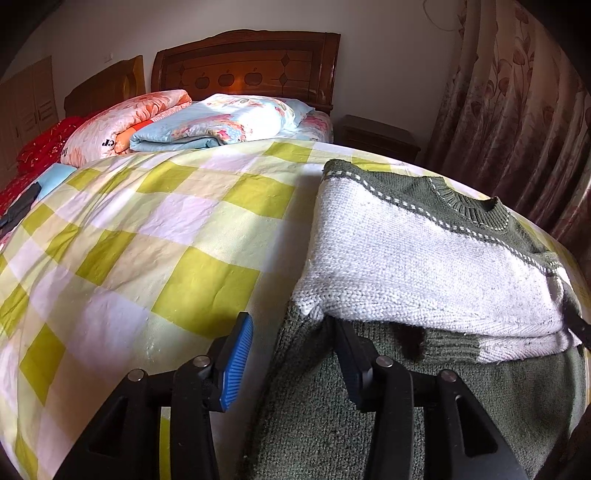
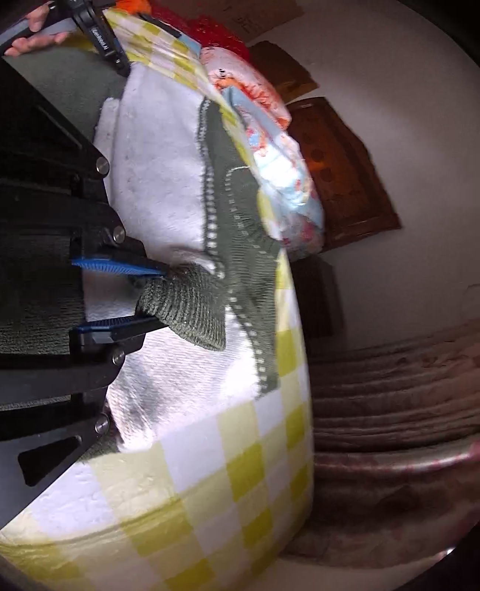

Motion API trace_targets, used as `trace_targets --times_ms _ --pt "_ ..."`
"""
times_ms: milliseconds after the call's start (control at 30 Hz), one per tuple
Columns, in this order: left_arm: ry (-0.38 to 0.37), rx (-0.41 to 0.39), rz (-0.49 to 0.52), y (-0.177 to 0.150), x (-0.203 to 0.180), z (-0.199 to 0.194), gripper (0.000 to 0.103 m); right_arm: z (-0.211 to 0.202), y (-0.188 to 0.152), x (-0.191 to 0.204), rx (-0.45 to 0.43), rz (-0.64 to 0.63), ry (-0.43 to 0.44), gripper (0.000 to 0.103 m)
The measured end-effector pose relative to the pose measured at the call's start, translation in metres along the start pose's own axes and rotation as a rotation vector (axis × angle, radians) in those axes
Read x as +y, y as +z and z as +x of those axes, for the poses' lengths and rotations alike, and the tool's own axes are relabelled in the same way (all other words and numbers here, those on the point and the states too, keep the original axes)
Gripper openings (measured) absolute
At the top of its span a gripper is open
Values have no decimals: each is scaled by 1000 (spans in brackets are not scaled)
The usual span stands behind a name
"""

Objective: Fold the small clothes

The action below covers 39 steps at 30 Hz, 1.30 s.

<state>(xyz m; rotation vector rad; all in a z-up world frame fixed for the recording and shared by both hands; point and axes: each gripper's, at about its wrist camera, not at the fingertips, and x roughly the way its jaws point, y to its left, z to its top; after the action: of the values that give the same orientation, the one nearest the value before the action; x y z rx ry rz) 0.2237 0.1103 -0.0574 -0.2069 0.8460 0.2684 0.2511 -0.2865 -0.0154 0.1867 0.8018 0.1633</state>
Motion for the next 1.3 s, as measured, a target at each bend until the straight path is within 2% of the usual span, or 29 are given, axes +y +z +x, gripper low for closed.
trace_targets --times_ms 33,67,100,167,233,333,367,400,467,533,633,700,733,767,800,833,900,933,967,1033,1133,1200,1300 --pt "-1 0 0 0 0 0 47 -3 0 -3 -16 21 -11 82" --pt "-1 0 -1 0 0 0 47 -7 -1 -7 -45 45 -46 103" --pt "-1 -1 -1 0 1 0 47 -16 -3 -10 -97 71 -74 103" --pt "1 0 0 0 0 0 47 -38 -6 -11 -214 79 -75 103" --pt "0 -1 0 0 0 0 47 -45 -2 4 -256 -8 -69 103" --pt "-1 -1 -1 0 0 0 47 -27 1 37 -160 -168 -27 103" --pt "-1 -1 -1 0 0 0 47 -12 -1 47 -86 -211 -42 103" --pt "-1 -1 -1 -1 0 0 47 5 -2 52 3 -224 -93 103" --pt "-4 0 -4 0 0 0 47 5 -1 47 -18 -182 -153 103" --pt "-2 0 -3 0 1 0 47 3 0 27 -20 -68 -274 103" --pt "-3 0 -4 0 0 0 47 -14 -4 -2 -85 68 -175 103" --pt "0 -1 -1 0 1 0 47 -29 -8 -5 -170 76 -140 103" --pt "-2 -1 -3 0 1 1 47 -32 -9 -3 -181 61 -112 103" --pt "-3 0 -3 0 2 1 47 -28 -9 1 -146 30 -87 103" --pt "-2 0 -3 0 1 1 47 -16 -9 7 -54 -12 -76 103" --pt "-2 0 -3 0 1 1 47 0 -13 15 83 -66 -88 103" --pt "-11 0 -7 0 2 1 47 0 -25 35 104 -237 -184 103" --pt "-20 0 -11 0 2 0 47 1 -32 36 129 -246 -177 103" --pt "-30 -1 -14 0 4 0 47 -3 -36 32 128 -216 -147 103" --pt "-45 3 -5 -5 5 -6 47 -13 -44 24 127 -181 -142 103" --pt "-43 -87 -14 -23 2 -43 46 -35 -56 24 92 -190 -106 103" --pt "-76 -142 50 -30 -17 -65 46 -34 -57 31 104 -216 -116 103" --pt "-104 -131 263 -35 -68 -72 46 -28 -59 41 175 -219 -126 103"
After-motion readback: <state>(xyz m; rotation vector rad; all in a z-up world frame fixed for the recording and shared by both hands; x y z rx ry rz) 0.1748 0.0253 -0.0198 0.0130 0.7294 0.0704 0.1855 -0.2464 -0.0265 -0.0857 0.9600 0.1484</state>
